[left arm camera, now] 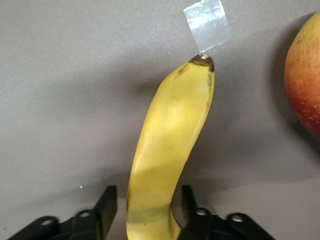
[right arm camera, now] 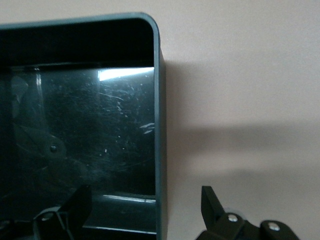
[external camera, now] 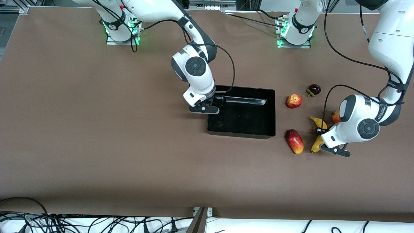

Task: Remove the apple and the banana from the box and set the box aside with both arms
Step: 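Place the banana by the mango while the right gripper grasps the tray rim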

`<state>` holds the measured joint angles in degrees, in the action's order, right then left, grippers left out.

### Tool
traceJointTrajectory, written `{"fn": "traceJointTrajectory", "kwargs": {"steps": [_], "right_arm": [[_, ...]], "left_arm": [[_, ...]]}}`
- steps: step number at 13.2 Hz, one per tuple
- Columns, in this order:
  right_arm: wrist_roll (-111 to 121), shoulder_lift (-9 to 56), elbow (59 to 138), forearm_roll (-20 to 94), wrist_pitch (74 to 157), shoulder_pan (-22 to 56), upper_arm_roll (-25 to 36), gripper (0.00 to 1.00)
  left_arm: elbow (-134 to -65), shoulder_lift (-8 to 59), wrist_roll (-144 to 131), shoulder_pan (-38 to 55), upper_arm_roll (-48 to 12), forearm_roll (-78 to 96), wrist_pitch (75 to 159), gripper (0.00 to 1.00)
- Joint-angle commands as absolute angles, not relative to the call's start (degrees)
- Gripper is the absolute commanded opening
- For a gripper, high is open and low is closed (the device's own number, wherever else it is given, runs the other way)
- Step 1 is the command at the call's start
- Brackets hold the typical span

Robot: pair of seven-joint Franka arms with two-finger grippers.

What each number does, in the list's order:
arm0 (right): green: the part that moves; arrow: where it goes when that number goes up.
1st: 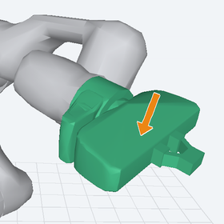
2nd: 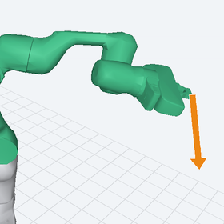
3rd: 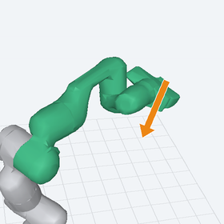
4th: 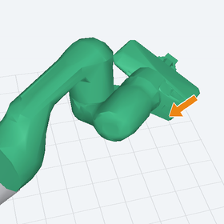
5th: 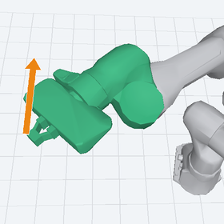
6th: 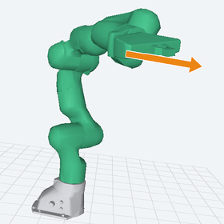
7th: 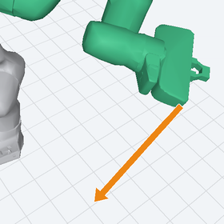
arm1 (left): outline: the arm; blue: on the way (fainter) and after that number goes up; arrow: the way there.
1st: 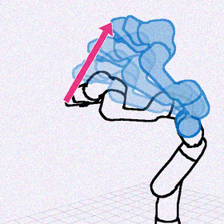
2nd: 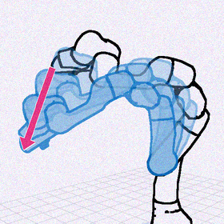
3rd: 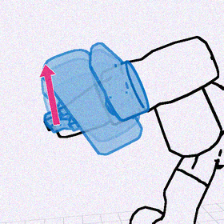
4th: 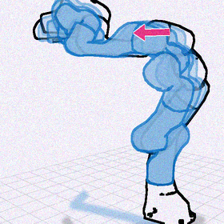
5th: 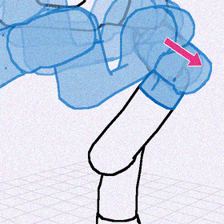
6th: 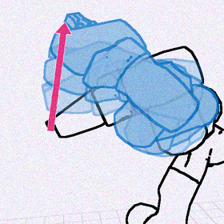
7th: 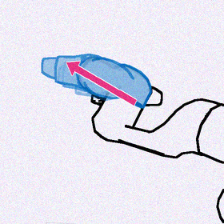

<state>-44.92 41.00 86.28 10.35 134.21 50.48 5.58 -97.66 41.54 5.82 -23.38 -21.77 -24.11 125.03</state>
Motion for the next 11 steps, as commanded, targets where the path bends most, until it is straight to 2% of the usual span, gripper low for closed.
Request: {"fn": "traceJointTrajectory", "kwargs": {"steps": [1, 2, 3, 6, 8, 11], "right_arm": [[-45.88, 41.83, 85.69, 8.96, 133.60, 51.50, 6.33, 0.52], [-45.97, 42.01, 85.87, 9.05, 133.51, 51.94, 6.33, 0.18], [-45.88, 42.10, 85.96, 9.05, 133.42, 51.94, 6.33, 0.00], [-44.92, 41.93, 85.78, 9.05, 133.07, 51.42, 6.42, 0.00], [-44.47, 41.05, 84.82, 9.23, 128.26, 50.37, 6.77, 0.00], [-42.72, 37.63, 84.81, 9.14, 123.07, 48.96, 8.51, 0.00]], "left_arm": [[-97.91, 38.69, 6.15, -23.29, -22.41, -25.23, 124.37, 1.00], [-97.39, 35.19, 6.15, -23.20, -24.67, -24.44, 119.75, 1.00], [-95.82, 32.55, 6.15, -23.38, -27.48, -24.35, 115.36, 1.00], [-86.00, 30.06, 6.07, -23.38, -33.29, -22.08, 100.51, 1.00], [-78.61, 29.97, 6.07, -23.38, -36.11, -20.05, 91.36, 1.00], [-71.29, 27.43, 6.06, -23.38, -38.32, -19.69, 82.73, 1.00]]}}
